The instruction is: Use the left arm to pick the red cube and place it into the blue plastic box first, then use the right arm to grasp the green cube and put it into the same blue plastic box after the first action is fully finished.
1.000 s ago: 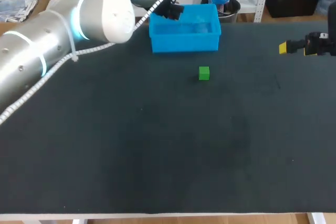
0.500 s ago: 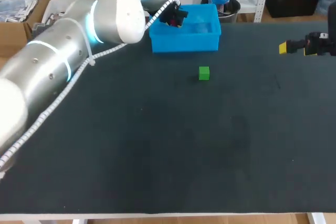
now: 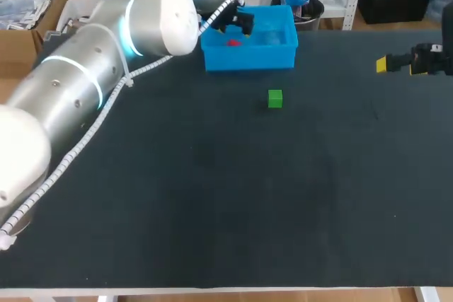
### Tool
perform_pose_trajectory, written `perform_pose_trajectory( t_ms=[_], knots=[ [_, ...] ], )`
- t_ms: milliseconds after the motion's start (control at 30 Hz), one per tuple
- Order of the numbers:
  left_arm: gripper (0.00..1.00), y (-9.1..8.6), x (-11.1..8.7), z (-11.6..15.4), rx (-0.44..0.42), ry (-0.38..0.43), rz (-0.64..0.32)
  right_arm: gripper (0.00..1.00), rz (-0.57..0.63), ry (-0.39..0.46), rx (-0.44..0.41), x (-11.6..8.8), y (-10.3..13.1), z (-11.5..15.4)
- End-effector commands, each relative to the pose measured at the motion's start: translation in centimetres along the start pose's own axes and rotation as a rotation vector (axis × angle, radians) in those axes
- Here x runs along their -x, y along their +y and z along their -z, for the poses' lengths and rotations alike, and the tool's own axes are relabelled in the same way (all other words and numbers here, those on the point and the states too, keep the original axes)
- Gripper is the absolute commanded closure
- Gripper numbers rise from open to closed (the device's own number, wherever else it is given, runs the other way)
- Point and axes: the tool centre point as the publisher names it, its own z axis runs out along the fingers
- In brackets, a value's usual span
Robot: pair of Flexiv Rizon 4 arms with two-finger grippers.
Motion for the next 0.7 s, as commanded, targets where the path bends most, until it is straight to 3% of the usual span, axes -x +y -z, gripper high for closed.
perform_pose_trajectory(
  t_ms=[33,400,533,700],
  knots=[
    [0.0,0.0,1.5,0.2,0.001,0.033,-0.013,0.0,0.0,0.001,0.0,0.0,0.0,0.0],
    [0.0,-1.1,1.4,5.5,-0.001,-0.011,-0.045,0.0,0.0,0.001,0.0,0.0,0.0,0.0],
    [0.0,-1.2,-0.4,8.4,-0.002,-0.033,-0.059,0.0,0.0,0.001,0.0,0.0,0.0,0.0],
    [0.0,-1.1,-4.3,12.2,-0.012,-0.063,-0.088,0.0,0.0,0.001,0.0,0.0,0.0,0.0]
  ],
)
